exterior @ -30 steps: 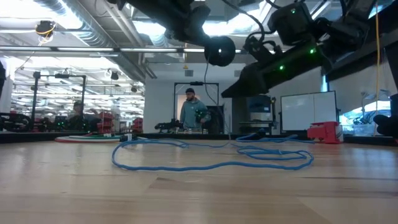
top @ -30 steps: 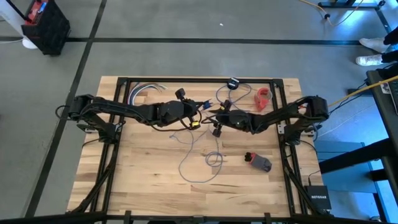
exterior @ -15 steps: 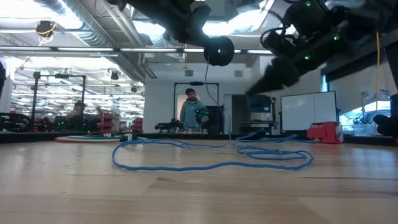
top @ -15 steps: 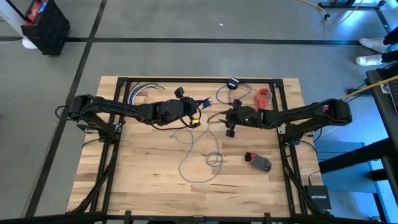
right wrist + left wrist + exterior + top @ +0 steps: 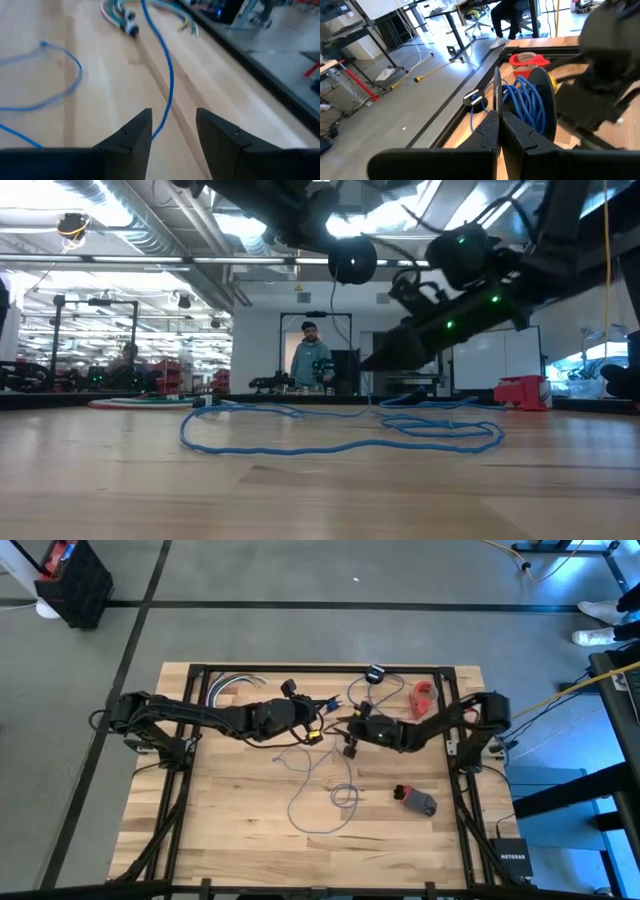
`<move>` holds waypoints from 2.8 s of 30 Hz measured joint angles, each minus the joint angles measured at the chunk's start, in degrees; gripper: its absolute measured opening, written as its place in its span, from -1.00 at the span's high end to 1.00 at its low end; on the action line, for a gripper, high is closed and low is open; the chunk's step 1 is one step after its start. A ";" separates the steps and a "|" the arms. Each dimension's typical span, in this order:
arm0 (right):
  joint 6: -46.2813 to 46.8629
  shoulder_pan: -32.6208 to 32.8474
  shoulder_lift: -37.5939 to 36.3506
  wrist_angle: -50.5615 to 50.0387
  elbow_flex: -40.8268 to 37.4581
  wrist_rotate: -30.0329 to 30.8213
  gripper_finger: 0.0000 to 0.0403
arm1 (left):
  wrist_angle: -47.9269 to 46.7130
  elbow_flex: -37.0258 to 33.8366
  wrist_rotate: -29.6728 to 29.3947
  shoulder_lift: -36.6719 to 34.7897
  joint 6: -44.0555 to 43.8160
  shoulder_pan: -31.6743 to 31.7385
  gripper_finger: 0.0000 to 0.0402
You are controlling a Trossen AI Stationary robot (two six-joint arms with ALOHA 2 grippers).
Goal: Coil cords
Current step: Coil the blue wire onto the spool
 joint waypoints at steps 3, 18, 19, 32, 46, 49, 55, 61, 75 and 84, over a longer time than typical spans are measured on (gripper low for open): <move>-0.01 -0.26 1.64 -0.39 1.04 -0.39 0.25 | -0.16 0.00 0.02 0.00 0.06 0.00 1.00; -3.23 -2.07 -1.21 -0.31 -1.79 2.69 0.95 | -1.23 -0.02 0.02 0.00 1.17 -0.89 1.00; -3.54 -2.09 -2.69 -0.17 -2.63 2.97 0.97 | -1.25 -0.02 0.02 0.00 1.37 -1.07 1.00; -2.69 -4.37 -17.74 -0.56 -11.17 5.30 0.98 | -3.44 -0.02 0.05 -0.17 4.06 -1.63 1.00; 9.37 -4.18 -27.87 -0.73 -10.22 -7.77 0.99 | -8.22 -0.02 3.12 0.87 3.57 0.60 1.00; 12.20 -3.43 -27.27 1.28 -9.06 -12.08 0.99 | -5.75 -0.02 3.49 2.69 3.86 1.62 1.00; 12.00 1.31 -26.64 1.48 -6.68 -12.02 1.00 | -3.49 -0.02 2.54 4.58 2.45 3.92 1.00; 10.41 3.50 -25.87 1.62 -3.79 -9.54 1.00 | -0.53 0.00 2.59 4.96 0.05 4.52 1.00; 8.71 4.18 -13.12 1.72 4.87 -9.77 1.00 | 4.39 0.00 8.84 4.98 -0.73 3.41 1.00; 8.62 4.07 -9.66 -2.66 4.84 -6.66 1.00 | 6.41 -0.02 8.74 4.31 -2.14 2.88 1.00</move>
